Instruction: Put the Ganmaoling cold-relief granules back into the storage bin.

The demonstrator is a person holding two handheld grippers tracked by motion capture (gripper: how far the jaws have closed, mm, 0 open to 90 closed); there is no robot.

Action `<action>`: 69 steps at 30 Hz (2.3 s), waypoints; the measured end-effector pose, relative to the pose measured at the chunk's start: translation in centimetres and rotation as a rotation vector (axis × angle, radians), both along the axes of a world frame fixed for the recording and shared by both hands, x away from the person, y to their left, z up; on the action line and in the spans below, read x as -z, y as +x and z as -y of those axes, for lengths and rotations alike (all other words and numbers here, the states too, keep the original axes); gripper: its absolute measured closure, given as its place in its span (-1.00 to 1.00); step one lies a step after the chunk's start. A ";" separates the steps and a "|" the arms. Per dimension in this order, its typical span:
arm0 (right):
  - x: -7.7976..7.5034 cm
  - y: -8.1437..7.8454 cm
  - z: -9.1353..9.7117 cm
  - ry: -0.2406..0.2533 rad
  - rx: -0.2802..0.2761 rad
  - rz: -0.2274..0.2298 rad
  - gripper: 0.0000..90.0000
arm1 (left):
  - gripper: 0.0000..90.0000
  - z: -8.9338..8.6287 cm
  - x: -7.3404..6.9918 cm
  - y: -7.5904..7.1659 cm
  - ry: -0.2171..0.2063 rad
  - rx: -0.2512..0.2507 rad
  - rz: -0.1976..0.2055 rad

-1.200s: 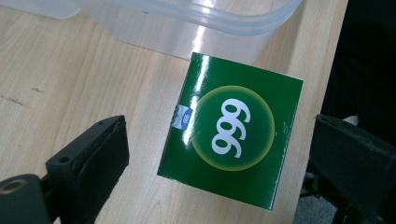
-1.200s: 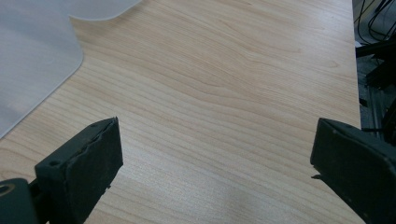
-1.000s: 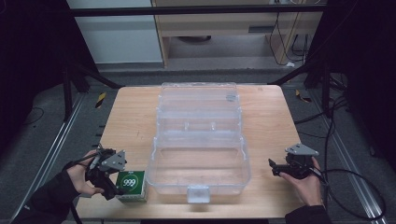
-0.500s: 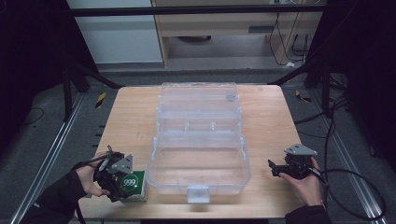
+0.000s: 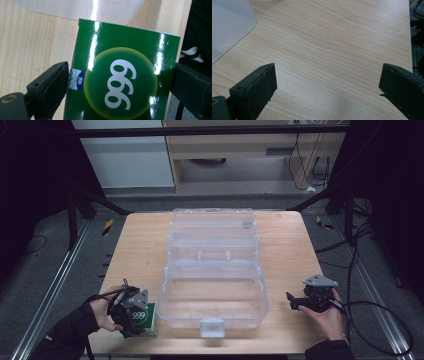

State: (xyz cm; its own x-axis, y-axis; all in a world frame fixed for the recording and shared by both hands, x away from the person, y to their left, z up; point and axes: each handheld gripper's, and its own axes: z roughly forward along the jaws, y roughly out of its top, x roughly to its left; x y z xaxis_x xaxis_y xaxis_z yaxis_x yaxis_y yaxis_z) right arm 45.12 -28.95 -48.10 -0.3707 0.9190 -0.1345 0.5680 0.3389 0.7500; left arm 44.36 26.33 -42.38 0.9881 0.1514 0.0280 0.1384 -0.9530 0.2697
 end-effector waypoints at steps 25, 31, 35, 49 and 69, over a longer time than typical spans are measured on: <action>0.1 0.0 -0.1 -0.006 -0.006 -0.006 -0.96 | -0.70 -0.1 0.5 -0.2 0.028 0.007 -0.021; 0.1 0.1 0.0 -0.006 -0.007 -0.006 -0.96 | -0.69 -0.5 -0.4 -0.3 0.011 -0.011 -0.016; 0.1 0.0 -0.1 -0.005 -0.007 -0.007 -0.96 | -0.69 -0.8 -1.8 -0.4 0.000 -0.023 0.005; 0.1 0.0 -0.1 -0.006 -0.009 -0.006 -0.96 | -0.69 -1.1 -7.7 -0.6 -0.027 -0.050 0.081; 0.0 0.0 -0.1 -0.003 -0.009 -0.008 -0.96 | -0.68 1.0 -11.6 0.2 -0.058 -0.037 0.125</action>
